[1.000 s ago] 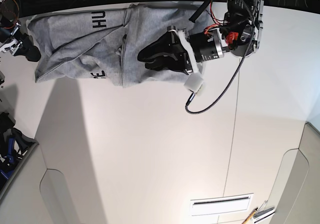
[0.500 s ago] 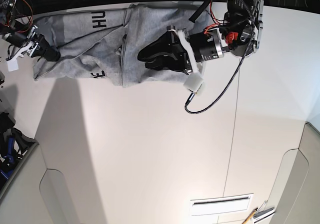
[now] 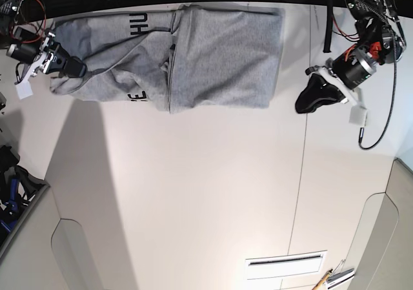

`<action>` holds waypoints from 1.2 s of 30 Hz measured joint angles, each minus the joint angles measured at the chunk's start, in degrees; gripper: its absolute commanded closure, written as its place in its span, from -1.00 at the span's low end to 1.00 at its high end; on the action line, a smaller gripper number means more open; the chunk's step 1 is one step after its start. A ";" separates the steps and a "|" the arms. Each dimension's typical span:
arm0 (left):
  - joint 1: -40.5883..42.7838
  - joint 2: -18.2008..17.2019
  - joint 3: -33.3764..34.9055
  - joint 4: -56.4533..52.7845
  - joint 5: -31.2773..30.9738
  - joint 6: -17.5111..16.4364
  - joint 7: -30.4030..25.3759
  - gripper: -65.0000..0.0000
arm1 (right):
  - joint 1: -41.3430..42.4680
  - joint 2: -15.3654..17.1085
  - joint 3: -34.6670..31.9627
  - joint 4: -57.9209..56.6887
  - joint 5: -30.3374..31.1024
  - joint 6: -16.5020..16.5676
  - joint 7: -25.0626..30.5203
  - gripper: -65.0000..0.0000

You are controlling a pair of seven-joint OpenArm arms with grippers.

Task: Fold the T-shirt properly
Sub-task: 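Raise the left gripper off the shirt and move it aside, then grasp the shirt's printed end with the right gripper and fold it over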

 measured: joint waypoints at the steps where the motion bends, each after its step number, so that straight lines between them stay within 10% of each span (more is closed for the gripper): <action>1: 0.81 -1.05 -1.09 -0.02 2.12 -0.02 -0.39 1.00 | 0.13 0.00 0.00 2.36 -0.79 0.07 0.00 1.00; 15: 7.67 -2.91 -2.03 -6.25 9.77 1.97 -3.32 1.00 | -1.36 -14.12 -4.48 29.86 -7.28 0.20 1.03 1.00; 25: 7.61 -2.97 -1.88 -6.29 9.68 1.99 -2.86 1.00 | -2.10 -22.08 -25.33 30.05 -21.03 0.00 10.38 1.00; 36: 7.63 -2.97 -1.88 -6.29 8.28 2.01 -0.98 1.00 | 1.29 -22.18 -49.77 30.05 -46.99 -2.67 24.30 1.00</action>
